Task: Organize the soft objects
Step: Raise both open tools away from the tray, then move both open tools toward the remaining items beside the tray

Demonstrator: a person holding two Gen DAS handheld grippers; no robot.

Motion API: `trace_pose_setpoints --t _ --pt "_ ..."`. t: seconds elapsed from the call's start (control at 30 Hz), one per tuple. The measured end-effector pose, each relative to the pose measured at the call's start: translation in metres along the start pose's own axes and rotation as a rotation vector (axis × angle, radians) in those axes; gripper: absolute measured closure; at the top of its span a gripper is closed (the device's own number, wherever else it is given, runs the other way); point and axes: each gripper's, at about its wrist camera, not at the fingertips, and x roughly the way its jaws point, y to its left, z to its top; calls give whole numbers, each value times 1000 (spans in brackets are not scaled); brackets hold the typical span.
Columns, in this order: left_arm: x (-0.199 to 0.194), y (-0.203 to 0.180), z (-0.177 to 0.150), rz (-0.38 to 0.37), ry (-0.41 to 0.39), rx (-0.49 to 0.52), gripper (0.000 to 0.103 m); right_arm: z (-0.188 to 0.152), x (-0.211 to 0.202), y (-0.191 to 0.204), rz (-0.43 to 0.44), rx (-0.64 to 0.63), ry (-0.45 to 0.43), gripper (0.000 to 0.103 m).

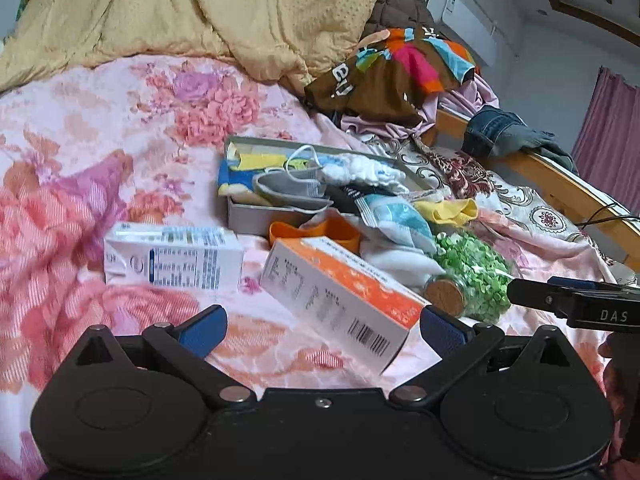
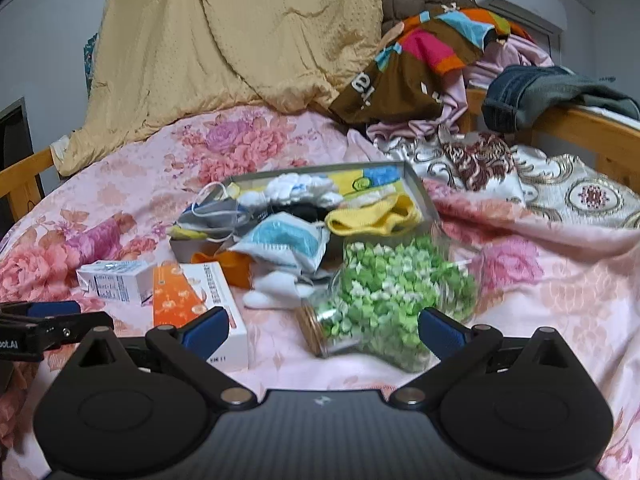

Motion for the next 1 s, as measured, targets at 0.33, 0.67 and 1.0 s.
trace_pose_setpoints --t 0.33,0.67,1.0 --pt "1 4 -3 39 16 -20 1 -9 7 -3 -7 23 31 0" --pt "5 3 -4 52 28 -3 1 -10 13 -5 9 62 39 0" --pt "9 10 2 52 18 0 1 -12 20 9 27 10 10 0"
